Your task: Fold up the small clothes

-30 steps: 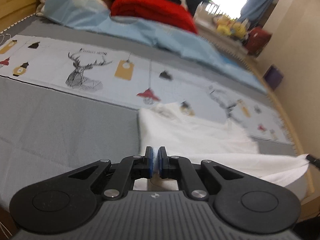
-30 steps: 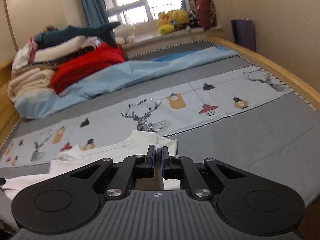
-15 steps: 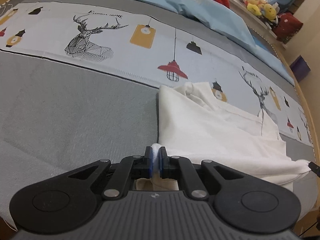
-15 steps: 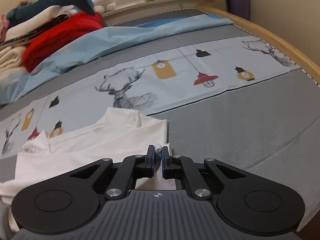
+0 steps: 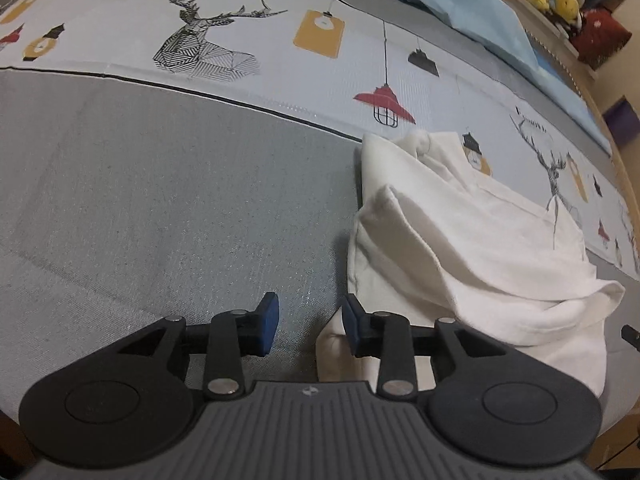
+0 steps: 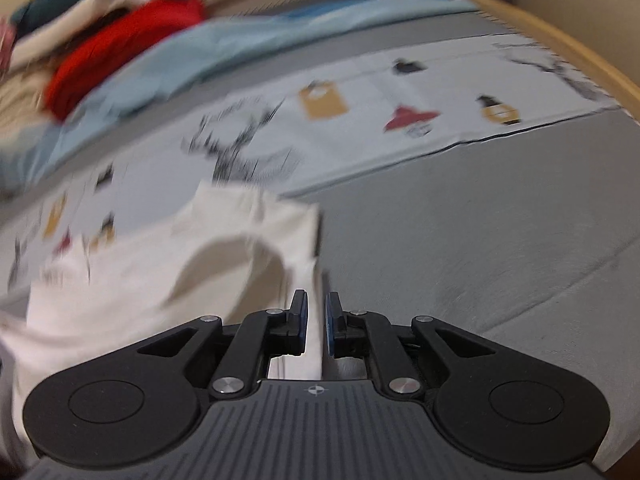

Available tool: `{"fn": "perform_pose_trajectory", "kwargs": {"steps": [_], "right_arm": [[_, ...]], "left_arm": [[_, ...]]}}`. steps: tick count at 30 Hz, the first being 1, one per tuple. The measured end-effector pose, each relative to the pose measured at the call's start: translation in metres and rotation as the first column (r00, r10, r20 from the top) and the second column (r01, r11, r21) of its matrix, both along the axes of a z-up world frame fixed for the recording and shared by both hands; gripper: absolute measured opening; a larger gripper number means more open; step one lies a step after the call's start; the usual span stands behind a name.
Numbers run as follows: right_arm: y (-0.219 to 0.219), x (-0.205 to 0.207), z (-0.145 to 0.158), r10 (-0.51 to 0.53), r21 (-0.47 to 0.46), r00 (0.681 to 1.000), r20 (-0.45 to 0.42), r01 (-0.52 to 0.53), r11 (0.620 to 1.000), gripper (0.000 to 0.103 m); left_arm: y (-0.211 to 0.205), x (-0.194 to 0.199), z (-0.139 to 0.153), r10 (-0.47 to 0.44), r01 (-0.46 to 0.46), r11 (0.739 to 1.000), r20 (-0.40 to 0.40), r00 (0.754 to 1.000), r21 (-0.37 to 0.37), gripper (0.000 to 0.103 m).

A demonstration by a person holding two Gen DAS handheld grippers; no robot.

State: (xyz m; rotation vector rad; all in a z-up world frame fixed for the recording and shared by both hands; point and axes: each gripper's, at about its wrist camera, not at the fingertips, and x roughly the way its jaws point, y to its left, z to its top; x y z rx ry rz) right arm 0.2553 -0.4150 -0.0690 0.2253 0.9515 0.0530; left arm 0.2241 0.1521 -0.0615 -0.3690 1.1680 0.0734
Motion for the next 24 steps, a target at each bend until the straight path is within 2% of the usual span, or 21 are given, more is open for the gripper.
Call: {"fn": "perform_pose_trajectory", "kwargs": {"steps": [5,12,16,20,22,23,24], "right_arm": [[0.015,0.014,-0.008,0.041,-0.015,0.999,-0.020,-0.042,0.999,0.016],[0.034,0.051,-0.029,0.081,-0.050,0.996,-0.044,-0.083,0.995,0.016],[0.037,0.070,-0.035,0.085,-0.045,0.996,-0.034,-0.086,0.995,0.017],[0.040,0.085,-0.039,0.095,-0.039,0.995,-0.034,-0.096,0.995,0.018],[0.039,0.092,-0.039,0.098,-0.027,0.995,-0.023,-0.098,0.995,0.018],[0.039,0.095,-0.039,0.096,-0.020,0.995,-0.018,-0.096,0.995,0.018],[0.038,0.097,-0.039,0.095,-0.012,0.995,-0.015,-0.095,0.995,0.018]], "left_arm": [[-0.008,0.015,-0.005,0.019,-0.019,1.000,0.008,1.000,-0.007,0.041],[-0.028,0.050,-0.015,0.006,-0.006,1.000,0.010,1.000,-0.007,0.041],[-0.025,0.070,-0.023,0.047,-0.046,0.998,0.011,0.999,-0.038,0.041],[-0.027,0.086,-0.024,0.024,-0.022,0.998,0.032,0.999,-0.054,0.041],[-0.029,0.092,-0.025,-0.003,0.005,0.999,0.039,0.999,-0.053,0.038],[-0.030,0.094,-0.024,-0.012,0.014,0.999,0.044,0.999,-0.049,0.034],[-0.031,0.095,-0.024,-0.023,0.025,0.999,0.049,0.999,-0.046,0.026]]}}
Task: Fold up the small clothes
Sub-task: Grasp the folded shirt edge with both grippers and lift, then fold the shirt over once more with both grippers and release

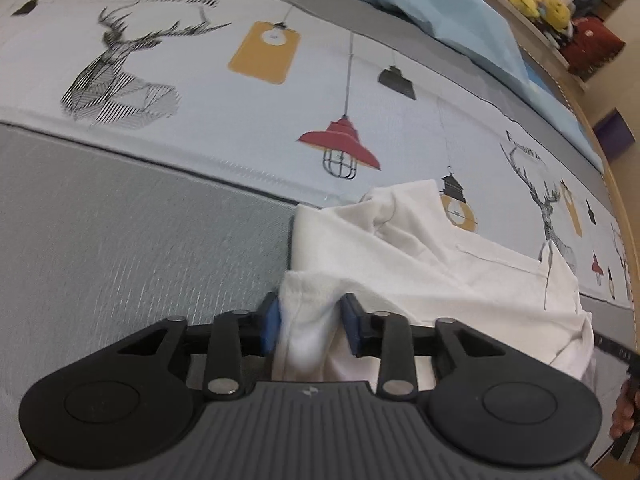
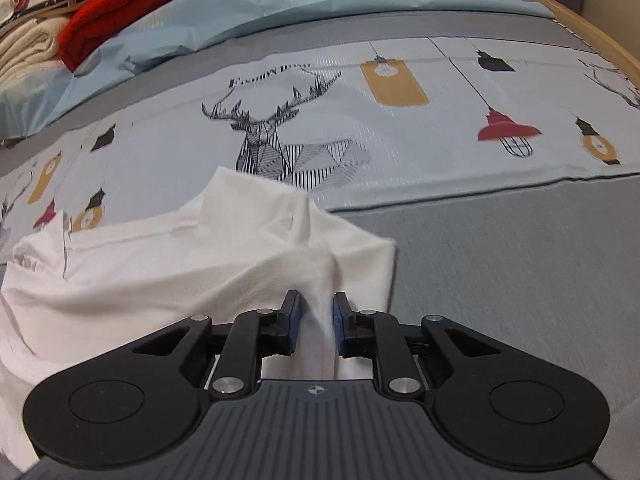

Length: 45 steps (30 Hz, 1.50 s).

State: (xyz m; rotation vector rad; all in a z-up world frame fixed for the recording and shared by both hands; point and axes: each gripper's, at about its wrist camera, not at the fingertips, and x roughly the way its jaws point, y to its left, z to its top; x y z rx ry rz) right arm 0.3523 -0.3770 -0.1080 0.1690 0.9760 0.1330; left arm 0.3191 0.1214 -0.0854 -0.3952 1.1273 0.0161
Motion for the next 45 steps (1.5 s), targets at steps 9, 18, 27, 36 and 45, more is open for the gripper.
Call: {"fn": "perform_pose_trajectory", "kwargs": {"steps": [9,18,27,36,45], "right_arm": [[0.010,0.012,-0.002,0.050,-0.022,0.999,0.003,-0.050,0.999,0.007],[-0.018,0.003,0.047,-0.126,0.087,0.967,0.221,0.109,0.990,0.004],[-0.008,0.021,0.044,-0.184,0.046,0.944,0.273,0.178,0.983,0.004],[0.007,0.019,0.047,-0.183,-0.079,0.939,0.291,0.214,0.974,0.017],[0.013,-0.034,0.041,0.175,-0.042,0.983,0.053,-0.173,0.984,0.018]], "left_arm": [[-0.006,0.005,0.013,-0.072,0.069,0.993,0.031,0.997,0.099,0.010],[0.007,0.005,0.040,0.009,-0.025,0.996,0.185,0.983,0.089,0.006],[-0.010,0.021,0.051,0.012,-0.072,0.982,0.320,0.947,0.176,0.006],[-0.004,0.018,0.051,0.032,-0.065,0.993,0.294,0.955,0.102,0.029],[-0.013,-0.022,0.045,-0.284,0.287,0.958,0.136,0.949,-0.009,0.030]]}}
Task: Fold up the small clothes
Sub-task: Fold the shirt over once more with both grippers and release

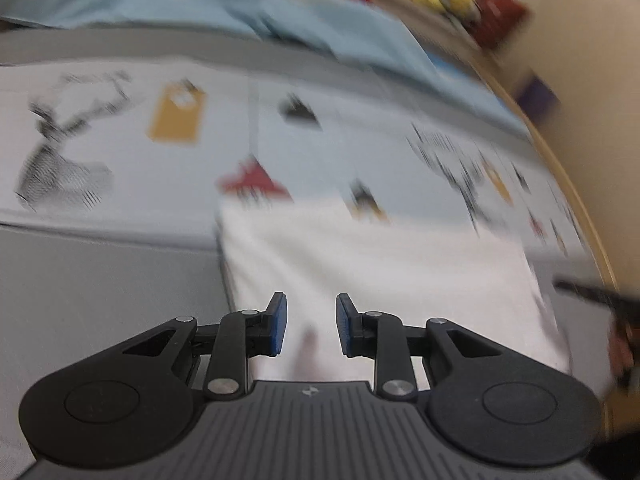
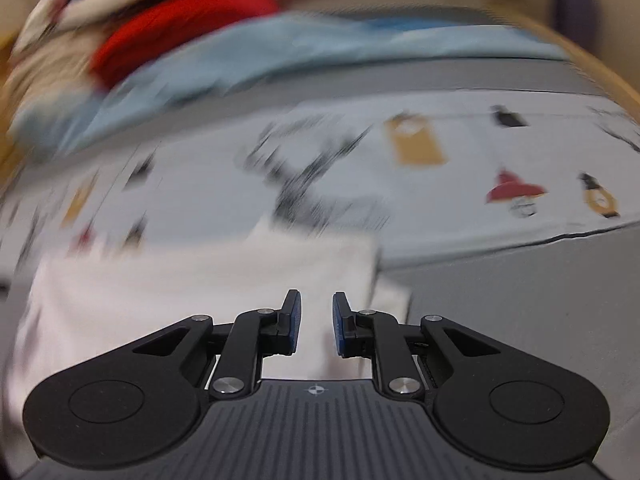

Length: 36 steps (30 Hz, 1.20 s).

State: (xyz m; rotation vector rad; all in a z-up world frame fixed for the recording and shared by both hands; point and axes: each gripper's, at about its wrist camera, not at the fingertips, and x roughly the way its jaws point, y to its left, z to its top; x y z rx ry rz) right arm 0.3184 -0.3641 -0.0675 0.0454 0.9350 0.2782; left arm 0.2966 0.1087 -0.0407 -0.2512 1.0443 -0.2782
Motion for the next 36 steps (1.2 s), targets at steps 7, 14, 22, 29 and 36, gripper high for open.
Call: {"fn": "perform_pose_trajectory", "kwargs": {"steps": [7,14,22,29,36], "right_arm": [[0.008,-0.067,-0.028,0.270,-0.200,0.953,-0.139,-0.294,0.935,0.017],[-0.009,-0.080,-0.025,0.190,-0.242,0.969,-0.155,-0.224,0.944,0.019],[0.001,-0.083,-0.026,0.157,-0.294,0.970,-0.186,-0.208,0.933,0.021],[-0.001,-0.092,0.046,-0.024,-0.288,0.995,0.098,0.052,0.956,0.030],[-0.002,-0.131,0.094,-0.229,-0.076,0.911,0.343,0.270,0.960,0.050]], "left_arm": [[-0.024,-0.060,-0.052,-0.284,0.336,0.916,-0.237,0.929,0.221,0.029],[-0.020,-0.075,-0.042,-0.227,0.278,0.915,-0.198,0.954,0.291,0.035],[-0.014,-0.069,-0.061,-0.096,0.188,0.934,-0.291,0.952,0.305,0.043],[-0.010,-0.083,0.020,0.106,-0.083,0.938,-0.049,0.993,0.336,0.049],[-0.028,-0.128,0.080,0.156,-0.216,0.950,0.258,0.953,0.223,0.081]]}}
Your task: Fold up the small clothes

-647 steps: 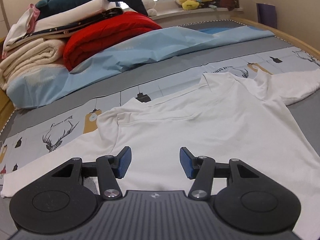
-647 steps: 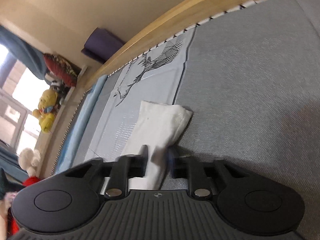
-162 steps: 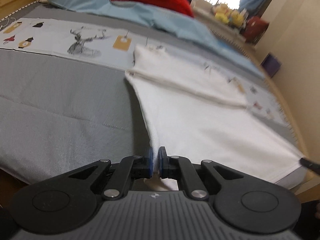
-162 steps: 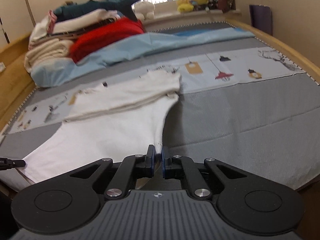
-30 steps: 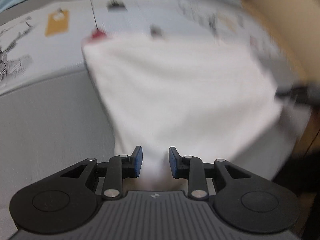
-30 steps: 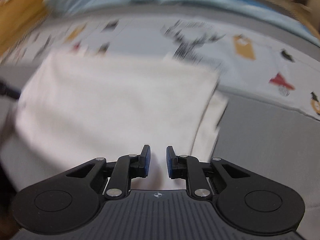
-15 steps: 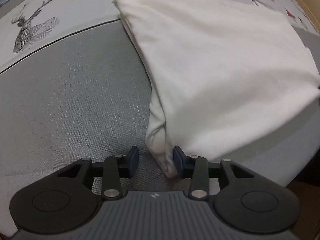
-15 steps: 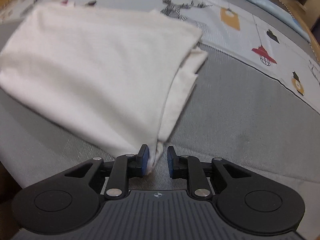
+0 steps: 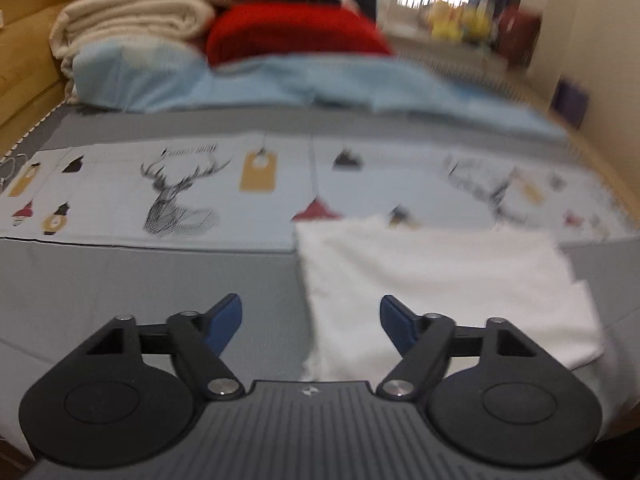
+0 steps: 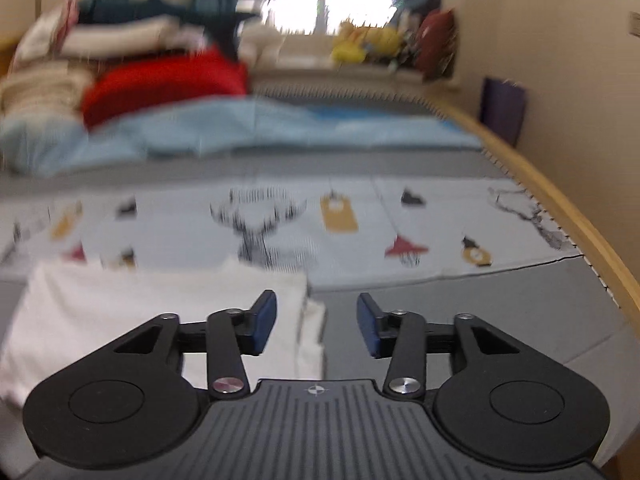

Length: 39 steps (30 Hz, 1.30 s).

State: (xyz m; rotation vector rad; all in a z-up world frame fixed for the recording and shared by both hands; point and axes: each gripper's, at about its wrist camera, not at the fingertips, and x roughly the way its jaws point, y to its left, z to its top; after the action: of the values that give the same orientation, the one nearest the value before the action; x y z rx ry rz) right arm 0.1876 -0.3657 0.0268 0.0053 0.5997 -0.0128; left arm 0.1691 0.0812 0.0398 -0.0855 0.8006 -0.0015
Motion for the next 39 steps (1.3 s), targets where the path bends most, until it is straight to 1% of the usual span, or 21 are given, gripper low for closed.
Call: {"fn": "perform_pose_trajectory", "kwargs": {"steps": [1,2,3,4,5,7,9,10,12,15,18,21,26,33,35,39], "right_arm": [[0.002,-0.009,-0.004,-0.001,-0.003,1.000,0.019,0.001,1.000,0.050],[0.004,-0.017,-0.012,-0.004,-0.009,1.000,0.023,0.004,1.000,0.050],[0.005,-0.019,-0.020,-0.019,-0.012,1.000,0.001,0.019,1.000,0.050],[0.007,-0.018,-0.023,-0.039,-0.007,0.999,-0.028,0.039,0.999,0.049],[0.008,-0.016,-0.022,-0.044,0.002,0.999,-0.007,0.044,0.999,0.049],[0.009,-0.017,-0.021,-0.050,0.016,0.998,0.024,0.049,0.999,0.050],[0.013,-0.016,-0.025,-0.046,0.000,0.999,-0.005,0.046,0.999,0.050],[0.016,-0.018,-0.025,-0.044,-0.004,0.999,-0.003,0.044,0.999,0.050],[0.016,-0.021,-0.022,-0.042,0.014,0.999,0.003,0.042,0.999,0.050],[0.013,-0.021,-0.024,-0.051,0.044,0.998,-0.024,0.052,0.998,0.050],[0.011,-0.021,-0.026,-0.059,0.066,0.997,-0.049,0.062,0.996,0.050],[0.010,-0.020,-0.028,-0.065,0.080,0.996,-0.061,0.070,0.994,0.050],[0.015,-0.021,-0.027,-0.048,0.080,0.997,-0.054,0.052,0.995,0.050],[0.022,-0.019,-0.027,-0.019,0.070,0.998,-0.056,0.023,0.997,0.050],[0.027,-0.018,-0.026,-0.010,0.059,0.999,-0.052,0.013,0.998,0.050],[0.046,-0.020,-0.022,0.025,0.005,1.000,-0.003,-0.025,1.000,0.050]], "left_arm": [[0.001,-0.009,-0.001,0.017,-0.016,0.999,0.023,1.000,-0.039,0.080],[-0.003,-0.012,-0.004,0.039,-0.039,0.997,0.008,0.999,-0.074,0.080],[-0.005,-0.013,-0.003,0.026,-0.024,0.994,0.017,1.000,-0.108,0.080],[-0.008,-0.017,0.002,0.015,-0.010,0.995,0.046,0.999,-0.103,0.080],[-0.010,-0.019,0.002,0.010,-0.004,0.996,0.065,0.998,-0.086,0.081],[-0.012,-0.013,-0.003,0.012,-0.009,0.997,0.044,0.999,-0.070,0.081],[-0.008,-0.009,-0.008,0.027,-0.025,0.996,0.024,0.999,-0.083,0.081],[-0.006,-0.008,-0.009,0.036,-0.034,0.995,0.018,0.999,-0.091,0.081],[0.002,-0.009,-0.011,0.056,-0.054,0.992,0.010,0.998,-0.116,0.081],[0.012,-0.011,-0.012,0.084,-0.082,0.984,0.003,0.996,-0.159,0.081],[0.012,-0.013,-0.011,0.094,-0.092,0.979,0.002,0.996,-0.179,0.081],[0.008,-0.015,-0.008,0.090,-0.087,0.981,0.010,0.996,-0.171,0.081],[0.002,-0.017,-0.007,0.073,-0.069,0.987,0.021,0.997,-0.144,0.081],[0.007,-0.018,-0.008,0.091,-0.086,0.984,0.021,0.996,-0.158,0.081],[0.009,-0.016,-0.009,0.092,-0.089,0.983,0.014,0.996,-0.158,0.081],[0.011,-0.012,-0.014,0.090,-0.090,0.985,-0.007,0.996,-0.145,0.081]]}}
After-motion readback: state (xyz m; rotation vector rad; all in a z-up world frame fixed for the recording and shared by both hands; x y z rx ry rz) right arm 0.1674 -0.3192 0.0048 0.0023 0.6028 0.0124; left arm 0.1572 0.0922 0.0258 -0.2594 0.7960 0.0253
